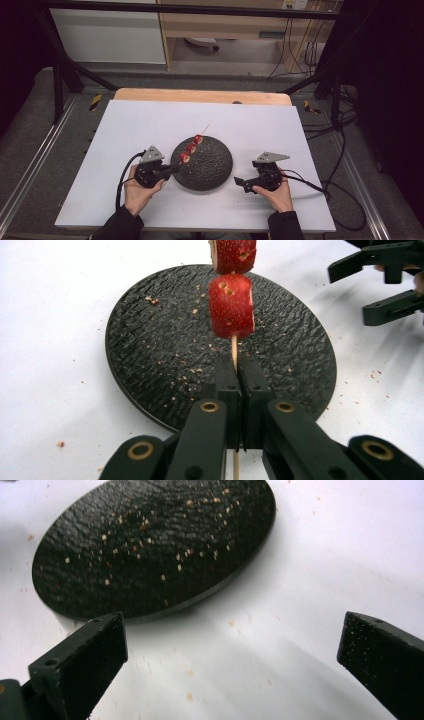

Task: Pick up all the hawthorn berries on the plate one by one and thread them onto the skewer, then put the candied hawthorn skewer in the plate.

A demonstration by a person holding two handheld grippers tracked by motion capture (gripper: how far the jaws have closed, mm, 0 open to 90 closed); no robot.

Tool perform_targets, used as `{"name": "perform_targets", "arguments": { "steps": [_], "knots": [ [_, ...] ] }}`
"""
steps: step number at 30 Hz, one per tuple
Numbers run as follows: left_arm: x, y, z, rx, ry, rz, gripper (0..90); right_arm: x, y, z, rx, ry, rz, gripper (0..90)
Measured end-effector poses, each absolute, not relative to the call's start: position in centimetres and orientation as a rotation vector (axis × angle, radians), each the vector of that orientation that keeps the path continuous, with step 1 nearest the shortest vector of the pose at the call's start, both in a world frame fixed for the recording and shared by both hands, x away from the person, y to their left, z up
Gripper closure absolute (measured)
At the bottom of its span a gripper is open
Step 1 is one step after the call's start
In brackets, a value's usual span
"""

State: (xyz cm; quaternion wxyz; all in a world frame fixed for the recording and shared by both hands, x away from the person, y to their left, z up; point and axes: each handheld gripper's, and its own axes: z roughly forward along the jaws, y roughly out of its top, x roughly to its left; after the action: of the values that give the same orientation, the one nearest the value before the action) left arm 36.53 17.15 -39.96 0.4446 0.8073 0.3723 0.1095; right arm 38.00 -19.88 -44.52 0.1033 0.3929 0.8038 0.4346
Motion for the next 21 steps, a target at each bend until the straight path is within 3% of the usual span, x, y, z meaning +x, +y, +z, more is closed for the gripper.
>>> {"name": "perform_targets", "arguments": {
  "steps": [21],
  "knots": [
    [38.6, 15.0, -40.2, 2.114, 0.984, 0.246, 88.5, 36.5, -23.5, -45.4, 1.188, 2.365, 1.228, 0.6]
  ]
}}
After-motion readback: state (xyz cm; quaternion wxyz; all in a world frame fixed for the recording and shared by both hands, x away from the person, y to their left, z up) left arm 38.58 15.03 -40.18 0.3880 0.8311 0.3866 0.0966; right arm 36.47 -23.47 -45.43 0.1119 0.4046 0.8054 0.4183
